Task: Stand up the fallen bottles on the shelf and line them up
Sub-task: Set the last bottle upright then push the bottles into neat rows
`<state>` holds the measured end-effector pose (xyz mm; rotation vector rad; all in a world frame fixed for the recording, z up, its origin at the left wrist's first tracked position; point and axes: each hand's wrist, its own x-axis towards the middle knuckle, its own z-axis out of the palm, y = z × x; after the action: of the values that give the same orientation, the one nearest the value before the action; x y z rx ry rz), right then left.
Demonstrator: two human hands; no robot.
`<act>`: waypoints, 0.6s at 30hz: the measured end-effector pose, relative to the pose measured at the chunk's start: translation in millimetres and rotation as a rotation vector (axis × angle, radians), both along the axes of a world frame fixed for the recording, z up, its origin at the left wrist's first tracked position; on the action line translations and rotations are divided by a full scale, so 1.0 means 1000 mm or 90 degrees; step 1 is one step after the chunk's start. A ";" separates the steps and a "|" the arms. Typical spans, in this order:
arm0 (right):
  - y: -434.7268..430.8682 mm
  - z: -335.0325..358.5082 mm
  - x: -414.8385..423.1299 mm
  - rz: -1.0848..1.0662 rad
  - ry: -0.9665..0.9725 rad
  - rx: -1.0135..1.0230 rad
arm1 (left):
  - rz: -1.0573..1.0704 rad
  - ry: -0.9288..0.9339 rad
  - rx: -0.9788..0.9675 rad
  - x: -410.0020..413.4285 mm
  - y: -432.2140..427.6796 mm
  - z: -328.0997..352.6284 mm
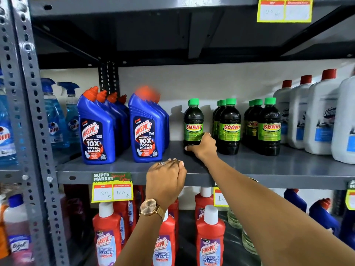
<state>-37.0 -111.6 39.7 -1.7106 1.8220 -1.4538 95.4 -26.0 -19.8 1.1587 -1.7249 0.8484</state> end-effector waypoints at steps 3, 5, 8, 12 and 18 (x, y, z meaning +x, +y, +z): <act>-0.002 0.001 0.001 -0.011 0.017 -0.009 | -0.001 -0.005 0.003 -0.001 0.000 0.000; -0.002 0.001 0.002 -0.018 0.029 -0.009 | -0.007 -0.002 0.003 -0.001 -0.002 0.000; 0.000 0.002 0.003 -0.017 0.044 0.001 | -0.011 0.001 0.008 0.000 -0.003 -0.001; 0.003 0.002 0.004 -0.005 0.049 0.010 | -0.015 0.002 0.039 0.001 -0.001 0.000; 0.018 0.012 -0.025 0.123 -0.081 0.101 | 0.021 0.027 0.173 0.000 0.011 0.011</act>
<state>-62.1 -94.1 51.4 -1.6273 1.6115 -1.2747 95.2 -14.5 -9.2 1.3769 -1.8300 0.6168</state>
